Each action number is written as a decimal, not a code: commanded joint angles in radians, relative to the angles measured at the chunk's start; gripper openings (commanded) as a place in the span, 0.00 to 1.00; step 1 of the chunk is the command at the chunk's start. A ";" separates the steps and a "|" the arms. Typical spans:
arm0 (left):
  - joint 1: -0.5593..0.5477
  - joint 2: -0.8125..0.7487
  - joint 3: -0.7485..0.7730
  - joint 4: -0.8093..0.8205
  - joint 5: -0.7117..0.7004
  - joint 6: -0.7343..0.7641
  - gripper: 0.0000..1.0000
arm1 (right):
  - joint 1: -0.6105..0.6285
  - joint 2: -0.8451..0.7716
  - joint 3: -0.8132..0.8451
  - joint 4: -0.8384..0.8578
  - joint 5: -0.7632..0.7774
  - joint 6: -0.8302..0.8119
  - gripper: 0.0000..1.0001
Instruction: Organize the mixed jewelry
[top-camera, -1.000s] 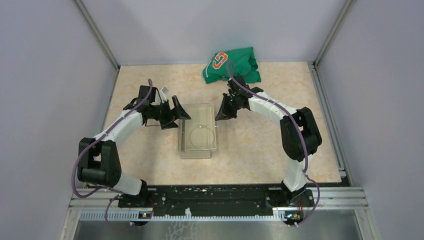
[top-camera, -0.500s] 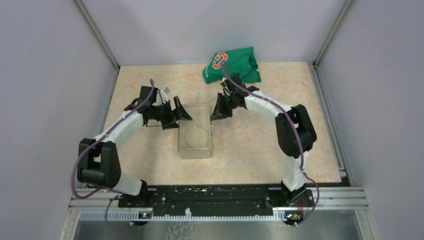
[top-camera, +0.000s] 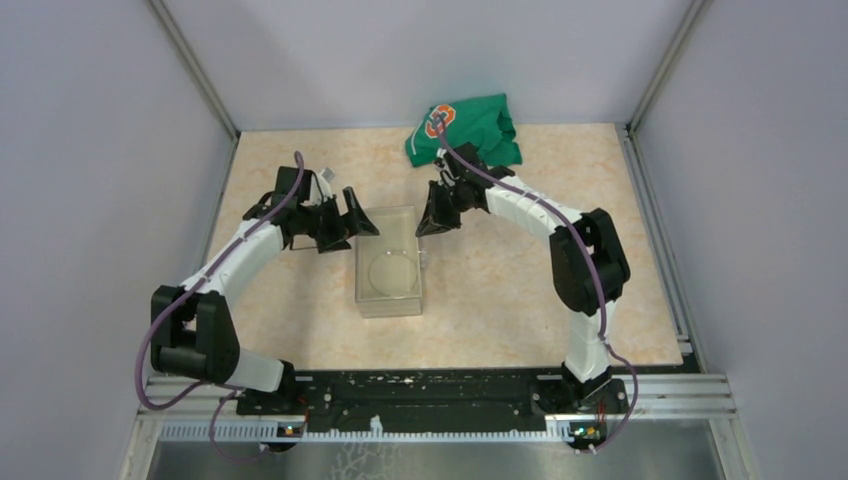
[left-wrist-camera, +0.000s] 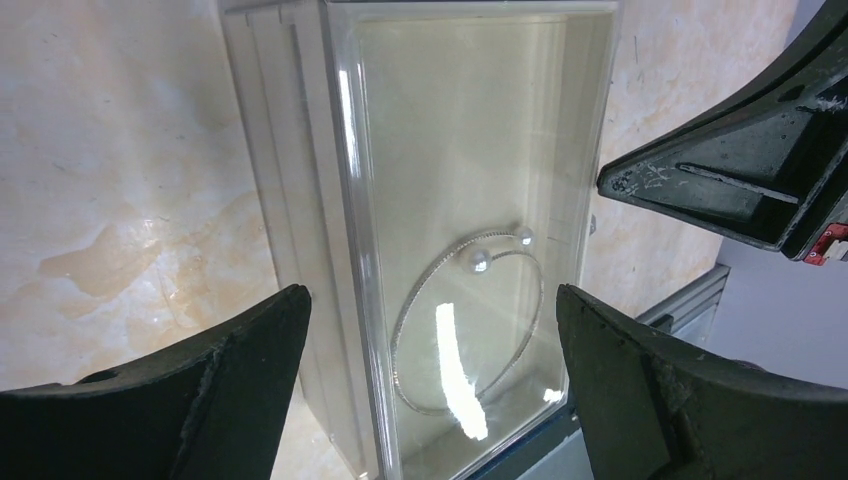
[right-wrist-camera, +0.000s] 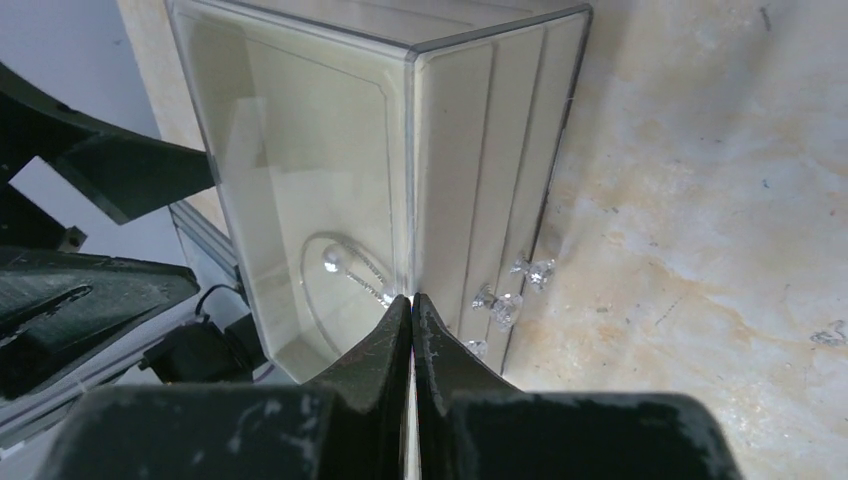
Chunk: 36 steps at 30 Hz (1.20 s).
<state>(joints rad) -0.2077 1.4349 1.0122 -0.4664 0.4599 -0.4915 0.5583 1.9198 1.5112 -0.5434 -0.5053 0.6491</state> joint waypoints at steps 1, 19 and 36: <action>0.003 -0.030 0.041 -0.055 -0.066 0.033 0.98 | -0.004 -0.021 0.019 -0.003 0.082 -0.002 0.03; 0.010 -0.023 0.009 0.023 0.012 -0.004 0.98 | 0.006 -0.010 -0.031 0.073 0.061 0.023 0.04; 0.010 -0.016 0.032 -0.020 0.009 0.014 0.98 | -0.060 -0.227 -0.198 0.000 0.250 -0.043 0.10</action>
<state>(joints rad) -0.2005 1.4483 1.0302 -0.4698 0.4530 -0.4885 0.5106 1.8172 1.3685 -0.5499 -0.3157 0.6510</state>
